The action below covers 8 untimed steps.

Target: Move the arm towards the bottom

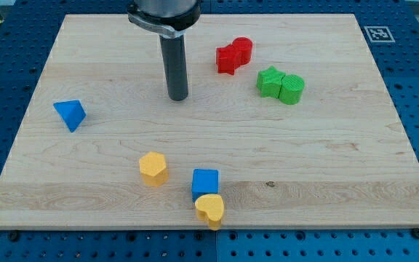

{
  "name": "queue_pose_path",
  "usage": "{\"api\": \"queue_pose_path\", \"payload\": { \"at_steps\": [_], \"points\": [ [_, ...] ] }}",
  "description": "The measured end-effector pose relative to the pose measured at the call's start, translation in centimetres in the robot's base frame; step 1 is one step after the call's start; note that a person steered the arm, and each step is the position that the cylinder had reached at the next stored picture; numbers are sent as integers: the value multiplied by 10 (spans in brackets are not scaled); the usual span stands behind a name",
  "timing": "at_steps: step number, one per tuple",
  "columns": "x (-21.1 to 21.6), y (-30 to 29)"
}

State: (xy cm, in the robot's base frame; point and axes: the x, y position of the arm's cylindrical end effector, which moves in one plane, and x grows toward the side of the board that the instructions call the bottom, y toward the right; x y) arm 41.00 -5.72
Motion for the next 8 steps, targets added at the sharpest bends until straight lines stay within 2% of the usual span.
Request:
{"api": "queue_pose_path", "payload": {
  "at_steps": [2,7,8],
  "points": [
    [-4,-10],
    [26,-68],
    [44,-83]
  ]
}}
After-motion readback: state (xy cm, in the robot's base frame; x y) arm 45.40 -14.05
